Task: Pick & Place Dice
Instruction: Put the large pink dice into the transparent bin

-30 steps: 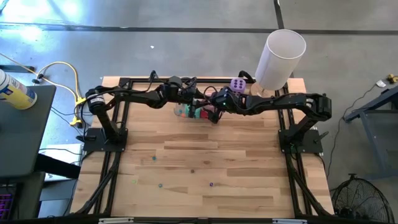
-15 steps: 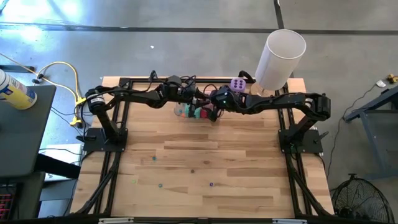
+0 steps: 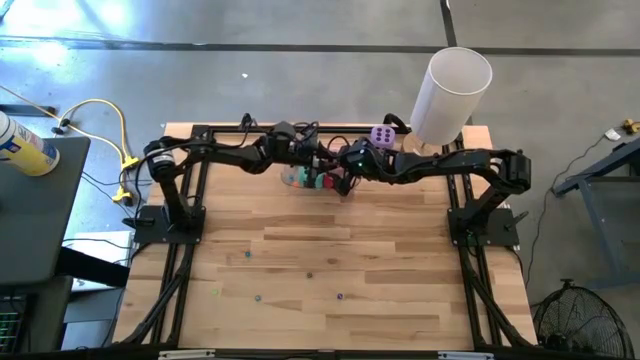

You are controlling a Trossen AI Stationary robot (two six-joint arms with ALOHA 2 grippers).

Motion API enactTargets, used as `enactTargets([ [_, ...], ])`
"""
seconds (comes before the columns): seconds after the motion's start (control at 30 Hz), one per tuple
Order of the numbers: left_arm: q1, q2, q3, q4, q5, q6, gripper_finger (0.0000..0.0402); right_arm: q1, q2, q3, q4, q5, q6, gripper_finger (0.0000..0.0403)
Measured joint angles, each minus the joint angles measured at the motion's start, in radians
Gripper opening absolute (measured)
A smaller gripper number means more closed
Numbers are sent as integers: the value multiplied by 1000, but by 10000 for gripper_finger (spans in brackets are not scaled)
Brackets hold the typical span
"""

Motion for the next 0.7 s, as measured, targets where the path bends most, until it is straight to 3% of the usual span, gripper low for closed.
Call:
enactTargets([
  [0.47, 10, 9, -2, 35, 11, -32, 142, 1, -4, 0, 7, 43, -15, 396],
  [0.7, 1, 14, -6, 200, 94, -83, 142, -1, -2, 0, -4, 48, -19, 396],
])
